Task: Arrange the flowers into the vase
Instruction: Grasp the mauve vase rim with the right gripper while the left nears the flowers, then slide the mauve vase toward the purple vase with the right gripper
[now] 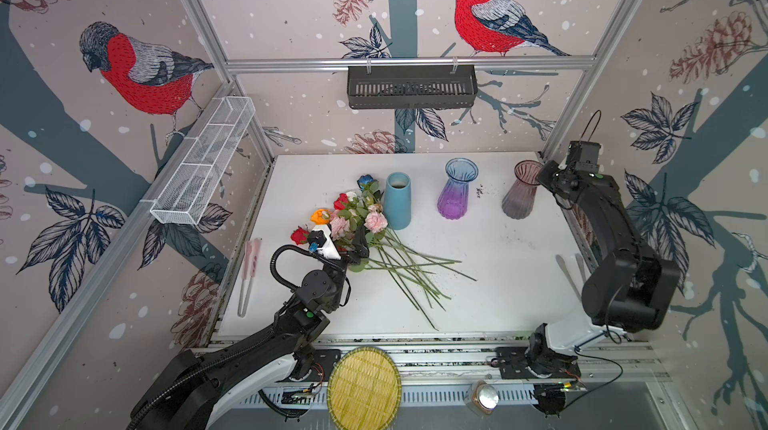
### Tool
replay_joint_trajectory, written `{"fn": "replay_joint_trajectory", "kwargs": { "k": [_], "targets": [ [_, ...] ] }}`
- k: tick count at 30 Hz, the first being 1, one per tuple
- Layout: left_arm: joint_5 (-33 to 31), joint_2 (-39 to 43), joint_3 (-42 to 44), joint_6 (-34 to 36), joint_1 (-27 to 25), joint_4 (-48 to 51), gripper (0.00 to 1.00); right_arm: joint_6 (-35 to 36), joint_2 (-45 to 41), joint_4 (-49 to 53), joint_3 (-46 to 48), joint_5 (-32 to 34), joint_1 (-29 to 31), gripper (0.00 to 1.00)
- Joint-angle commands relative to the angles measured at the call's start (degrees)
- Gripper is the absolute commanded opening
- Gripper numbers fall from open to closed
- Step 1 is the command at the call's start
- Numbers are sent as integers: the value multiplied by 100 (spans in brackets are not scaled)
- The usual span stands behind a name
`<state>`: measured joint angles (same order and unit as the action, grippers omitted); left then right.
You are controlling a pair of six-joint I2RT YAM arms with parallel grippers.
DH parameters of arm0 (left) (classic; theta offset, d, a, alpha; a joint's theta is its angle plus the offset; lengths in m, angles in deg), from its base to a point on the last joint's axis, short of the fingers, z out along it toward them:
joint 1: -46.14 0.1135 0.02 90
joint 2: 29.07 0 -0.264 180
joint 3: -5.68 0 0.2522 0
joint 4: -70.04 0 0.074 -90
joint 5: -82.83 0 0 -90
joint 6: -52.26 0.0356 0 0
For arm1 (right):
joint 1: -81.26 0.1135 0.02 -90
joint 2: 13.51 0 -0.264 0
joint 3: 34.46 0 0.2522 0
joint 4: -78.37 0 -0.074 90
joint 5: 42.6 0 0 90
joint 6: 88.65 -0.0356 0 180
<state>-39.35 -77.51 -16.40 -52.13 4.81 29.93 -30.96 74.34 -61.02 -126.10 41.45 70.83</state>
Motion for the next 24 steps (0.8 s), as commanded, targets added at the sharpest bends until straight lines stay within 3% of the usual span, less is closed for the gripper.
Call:
{"fn": "replay_joint_trajectory", "kwargs": {
  "k": [1,6,11,16,24],
  "targets": [
    [-108,-101,-42,7,1,-22,97,-345,-706,-498,553,-578,50,3],
    [63,-232,-123,-35,-4,30,97,-629,-1856,-579,1647,-1182,229,3],
    [53,-419,-212,-24,-2,51,96,-938,-2470,-472,2147,-944,1072,3],
    [128,-429,-223,-55,1,69,96,-1089,-2474,-385,2037,-549,1923,3],
    [189,-604,-284,-37,-4,68,96,-1106,-2301,-263,1891,-369,2259,4]
  ]
}}
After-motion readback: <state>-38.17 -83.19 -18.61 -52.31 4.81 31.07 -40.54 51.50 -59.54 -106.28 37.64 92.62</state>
